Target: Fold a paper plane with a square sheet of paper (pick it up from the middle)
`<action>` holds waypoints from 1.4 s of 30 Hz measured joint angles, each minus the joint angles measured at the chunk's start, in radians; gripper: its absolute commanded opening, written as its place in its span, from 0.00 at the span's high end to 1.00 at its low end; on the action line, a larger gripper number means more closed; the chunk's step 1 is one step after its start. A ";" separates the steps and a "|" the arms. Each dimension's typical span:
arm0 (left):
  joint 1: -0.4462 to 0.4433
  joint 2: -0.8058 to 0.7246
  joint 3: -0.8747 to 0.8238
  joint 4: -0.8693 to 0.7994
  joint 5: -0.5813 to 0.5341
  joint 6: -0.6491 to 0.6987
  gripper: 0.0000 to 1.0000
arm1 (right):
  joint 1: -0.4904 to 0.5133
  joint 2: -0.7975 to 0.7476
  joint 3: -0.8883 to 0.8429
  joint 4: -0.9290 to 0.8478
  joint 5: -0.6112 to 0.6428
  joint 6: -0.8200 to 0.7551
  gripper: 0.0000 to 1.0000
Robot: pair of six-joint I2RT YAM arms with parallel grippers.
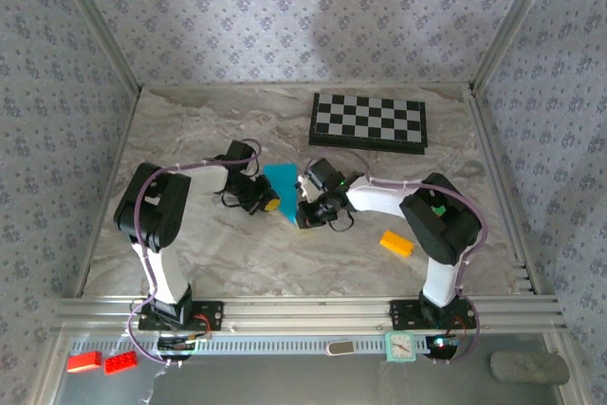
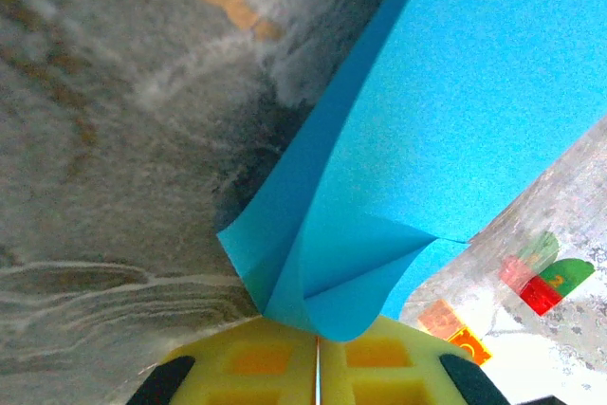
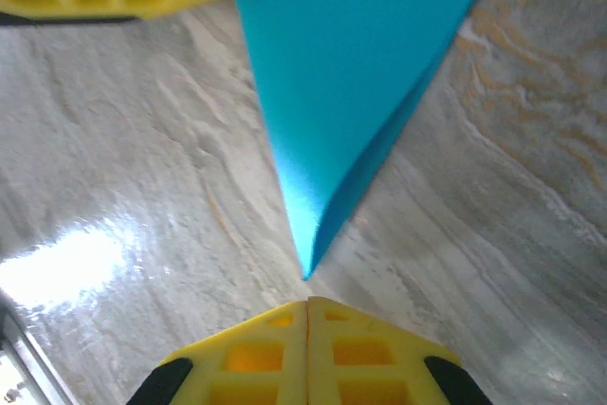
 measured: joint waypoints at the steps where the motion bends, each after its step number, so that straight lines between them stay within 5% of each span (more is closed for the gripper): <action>1: 0.000 0.000 0.000 0.000 0.000 0.000 0.91 | -0.002 -0.008 0.000 0.008 0.000 0.000 0.93; 42: 0.000 0.000 0.005 -0.004 0.000 0.000 0.91 | 0.011 0.178 0.200 -0.024 0.024 0.018 0.97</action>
